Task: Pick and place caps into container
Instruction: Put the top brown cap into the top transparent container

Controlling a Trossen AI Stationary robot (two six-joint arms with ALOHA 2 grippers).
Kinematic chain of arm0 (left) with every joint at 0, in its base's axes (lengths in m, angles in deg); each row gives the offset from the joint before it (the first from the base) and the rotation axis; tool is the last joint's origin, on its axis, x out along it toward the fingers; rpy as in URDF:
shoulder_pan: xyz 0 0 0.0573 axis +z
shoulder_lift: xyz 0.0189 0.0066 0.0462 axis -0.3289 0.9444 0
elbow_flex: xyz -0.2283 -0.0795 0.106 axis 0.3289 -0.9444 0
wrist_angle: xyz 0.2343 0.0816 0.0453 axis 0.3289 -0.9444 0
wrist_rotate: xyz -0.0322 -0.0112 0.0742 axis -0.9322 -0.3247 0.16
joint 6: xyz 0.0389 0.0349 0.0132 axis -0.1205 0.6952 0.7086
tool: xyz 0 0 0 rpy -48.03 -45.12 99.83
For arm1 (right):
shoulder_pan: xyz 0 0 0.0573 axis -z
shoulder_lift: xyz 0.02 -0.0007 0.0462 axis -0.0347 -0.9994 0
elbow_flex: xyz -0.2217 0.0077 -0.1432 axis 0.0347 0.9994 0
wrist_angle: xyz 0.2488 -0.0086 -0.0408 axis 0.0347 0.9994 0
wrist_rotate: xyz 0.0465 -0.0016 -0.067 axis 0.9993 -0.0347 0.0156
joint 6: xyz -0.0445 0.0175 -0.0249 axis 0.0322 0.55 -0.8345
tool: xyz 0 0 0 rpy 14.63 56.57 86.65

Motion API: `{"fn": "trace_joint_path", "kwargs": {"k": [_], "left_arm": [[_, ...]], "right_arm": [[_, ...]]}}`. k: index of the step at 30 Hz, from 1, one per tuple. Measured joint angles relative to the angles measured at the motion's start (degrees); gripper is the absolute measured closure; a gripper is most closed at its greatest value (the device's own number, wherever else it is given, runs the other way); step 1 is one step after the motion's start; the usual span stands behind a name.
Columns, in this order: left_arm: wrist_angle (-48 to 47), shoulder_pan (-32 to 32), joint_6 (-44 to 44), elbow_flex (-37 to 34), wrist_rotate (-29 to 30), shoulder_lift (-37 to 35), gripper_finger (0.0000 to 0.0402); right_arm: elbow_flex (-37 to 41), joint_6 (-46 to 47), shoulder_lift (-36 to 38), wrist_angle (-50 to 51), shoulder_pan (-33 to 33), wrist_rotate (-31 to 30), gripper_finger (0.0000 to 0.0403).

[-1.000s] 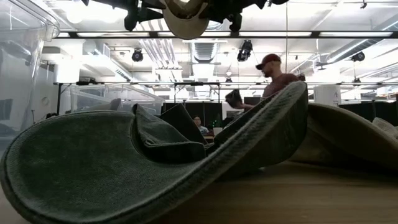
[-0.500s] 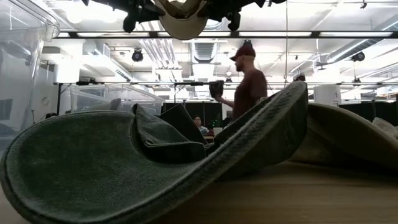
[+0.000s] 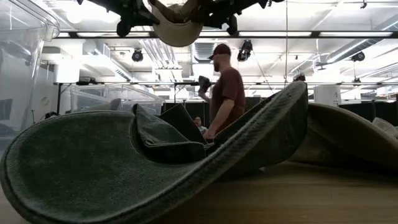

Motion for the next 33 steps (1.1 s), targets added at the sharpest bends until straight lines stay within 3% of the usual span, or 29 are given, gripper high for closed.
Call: {"fn": "trace_joint_path", "kwargs": {"k": [6, 13, 16, 24, 33], "left_arm": [[-7.5, 0.0, -0.7, 0.0, -0.2, -2.7, 0.0394], [-21.5, 0.3, -0.1, 1.8, 6.0, -4.7, 0.0394], [-27.4, 0.2, 1.3, 3.4, 12.3, -5.2, 0.0394], [-41.2, 0.7, -0.3, 6.7, 20.7, -5.0, 0.0395], [-46.4, 3.2, -3.5, 6.3, 26.5, -3.6, 0.0395]], "right_arm": [[0.0, -3.4, 0.2, 6.9, 0.1, -0.2, 0.0166], [0.0, -6.0, 0.4, 16.9, 0.2, -1.6, 0.0098], [0.0, -6.0, 0.4, 20.0, 0.5, -1.8, 0.0084], [0.0, -6.1, 0.4, 24.3, 0.1, -1.3, 0.0074], [0.1, -5.9, 0.4, 27.8, -0.8, -1.1, 0.0076]]}}
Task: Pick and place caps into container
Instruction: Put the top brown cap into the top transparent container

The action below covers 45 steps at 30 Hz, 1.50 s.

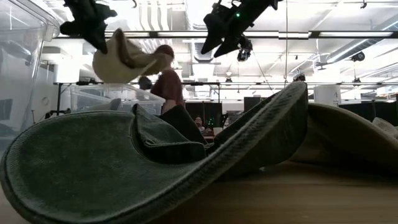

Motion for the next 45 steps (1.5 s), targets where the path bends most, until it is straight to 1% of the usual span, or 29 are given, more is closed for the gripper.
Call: {"fn": "trace_joint_path", "kwargs": {"k": [4, 13, 18, 21, 28, 35, 41, 45], "left_arm": [[-0.2, 1.4, -0.7, -0.4, 0.1, 1.8, 0.0395], [-1.0, 1.6, -1.3, -2.6, 0.0, 8.7, 0.0395], [-4.3, 1.7, -1.6, -3.1, -1.1, 12.9, 0.0395], [-4.7, 1.6, -1.7, -3.4, -1.6, 15.3, 0.0395], [-4.6, 1.6, -0.9, -6.0, -2.6, 18.8, 0.0386], [-4.6, 1.7, 0.0, -7.7, -2.7, 20.9, 0.0389], [-4.4, 1.7, 0.4, -7.8, -3.2, 21.7, 0.0369], [-3.6, 1.7, 2.2, -7.8, -6.1, 21.8, 0.0342]], "right_arm": [[0.1, -0.1, 0.0, 0.2, -0.6, 0.0, 0.0076], [0.5, -0.5, -0.3, 1.6, -1.8, 0.1, 0.0076], [0.6, -0.5, -0.5, 2.0, -1.8, 0.1, 0.0076], [0.6, -0.5, -0.5, 2.0, -1.8, 0.1, 0.0076], [0.7, -0.2, -0.5, 3.0, -1.8, 0.1, 0.0076], [0.7, -0.1, -0.5, 2.9, -1.8, 0.1, 0.0076], [0.7, -0.3, -0.5, 2.9, -1.8, 0.1, 0.0076], [0.8, 0.1, -0.5, 2.9, -1.8, 0.1, 0.0076]]}}
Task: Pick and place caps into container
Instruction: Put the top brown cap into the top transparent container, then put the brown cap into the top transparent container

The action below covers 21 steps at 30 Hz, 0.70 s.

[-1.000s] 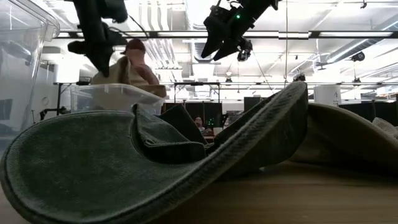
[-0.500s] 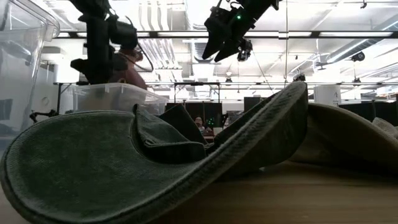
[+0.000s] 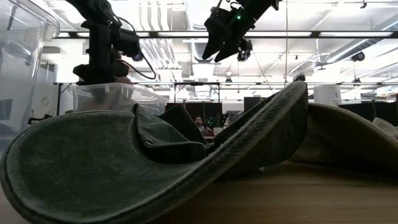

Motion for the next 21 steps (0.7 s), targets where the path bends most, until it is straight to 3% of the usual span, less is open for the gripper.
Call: {"fn": "trace_joint_path", "kwargs": {"k": [3, 9, 16, 21], "left_arm": [[0.1, 0.0, 0.7, 0.1, -0.4, -0.4, 0.0314], [-0.3, 0.0, 1.1, 1.5, 4.7, -3.0, 0.0271], [2.8, 0.0, 2.2, 4.2, 8.2, -8.6, 0.0266], [12.3, -0.1, 3.5, 4.3, 4.8, -14.2, 0.0266]], "right_arm": [[0.1, 0.0, 0.0, 0.0, 0.0, 0.0, 0.0076], [0.7, 0.3, 0.0, 0.5, 0.0, 0.0, 0.0076], [3.0, 1.0, 0.0, 0.5, 0.0, 0.0, 0.0076], [4.6, 4.0, 0.0, 2.8, 0.0, 0.0, 0.0076]]}}
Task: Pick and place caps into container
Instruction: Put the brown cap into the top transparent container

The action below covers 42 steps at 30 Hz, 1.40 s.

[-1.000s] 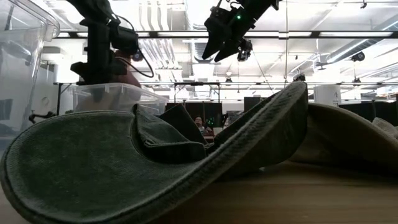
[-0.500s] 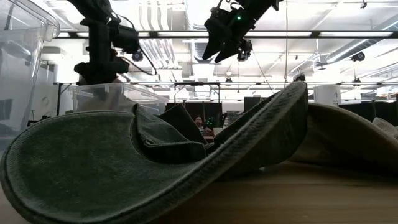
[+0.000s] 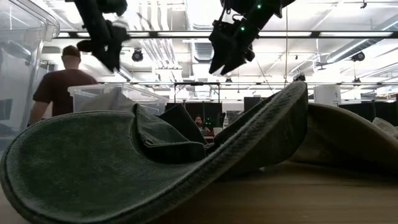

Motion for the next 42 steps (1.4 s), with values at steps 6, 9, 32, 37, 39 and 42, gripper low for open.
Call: {"fn": "trace_joint_path", "kwargs": {"k": [6, 9, 32, 37, 39, 42], "left_arm": [[9.2, -0.6, -1.1, -1.4, -13.5, -5.7, 0.0266], [12.0, -1.6, -1.4, -2.3, -17.3, -8.2, 0.0266], [21.0, -4.2, -0.6, -9.2, -19.3, -17.0, 0.0266], [24.6, -4.2, -0.3, -10.8, -19.4, -17.6, 0.0266], [24.9, -4.2, -0.3, -11.3, -19.6, -17.4, 0.0266], [24.9, -4.2, -0.4, -11.7, -20.3, -17.1, 0.0266]], "right_arm": [[-0.5, 8.3, 0.4, 9.8, 0.0, 1.3, 0.0076], [-1.3, 12.8, 0.7, 16.3, -0.1, 3.8, 0.0076], [-1.8, 27.0, 0.9, 40.3, -3.7, 22.0, 0.0076], [-1.8, 29.6, 0.9, 42.2, -5.3, 21.3, 0.0076], [-1.8, 30.0, 0.9, 42.2, -5.8, 21.3, 0.0076], [-1.8, 30.9, 0.9, 42.2, -6.4, 21.2, 0.0076]]}}
